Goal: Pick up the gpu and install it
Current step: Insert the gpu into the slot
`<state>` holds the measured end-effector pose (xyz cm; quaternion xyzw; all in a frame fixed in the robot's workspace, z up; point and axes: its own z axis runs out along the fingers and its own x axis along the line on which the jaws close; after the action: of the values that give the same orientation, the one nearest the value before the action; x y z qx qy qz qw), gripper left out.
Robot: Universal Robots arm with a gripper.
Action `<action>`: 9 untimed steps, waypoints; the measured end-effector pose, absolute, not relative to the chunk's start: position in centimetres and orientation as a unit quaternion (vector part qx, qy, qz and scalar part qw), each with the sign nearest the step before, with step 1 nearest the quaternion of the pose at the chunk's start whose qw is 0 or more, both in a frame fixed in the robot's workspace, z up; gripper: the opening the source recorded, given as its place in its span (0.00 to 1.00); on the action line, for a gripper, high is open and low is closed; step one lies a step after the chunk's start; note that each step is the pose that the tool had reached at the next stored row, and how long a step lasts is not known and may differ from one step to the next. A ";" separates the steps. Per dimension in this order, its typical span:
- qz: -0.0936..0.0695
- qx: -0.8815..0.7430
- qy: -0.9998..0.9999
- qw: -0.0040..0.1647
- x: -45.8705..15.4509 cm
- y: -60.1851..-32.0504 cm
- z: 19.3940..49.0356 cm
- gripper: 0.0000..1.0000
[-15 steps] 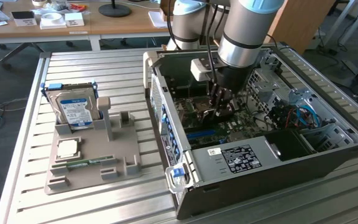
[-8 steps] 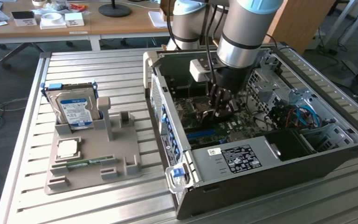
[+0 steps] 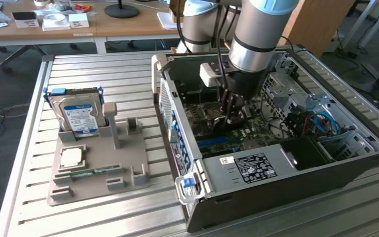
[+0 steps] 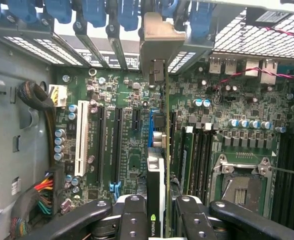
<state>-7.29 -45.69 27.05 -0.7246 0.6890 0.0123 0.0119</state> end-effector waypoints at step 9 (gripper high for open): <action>0.012 -0.725 0.689 0.012 -7.8 -45.7 27.0 0.27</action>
<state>-7.83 -45.70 27.04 -0.7246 0.6890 0.0119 0.0122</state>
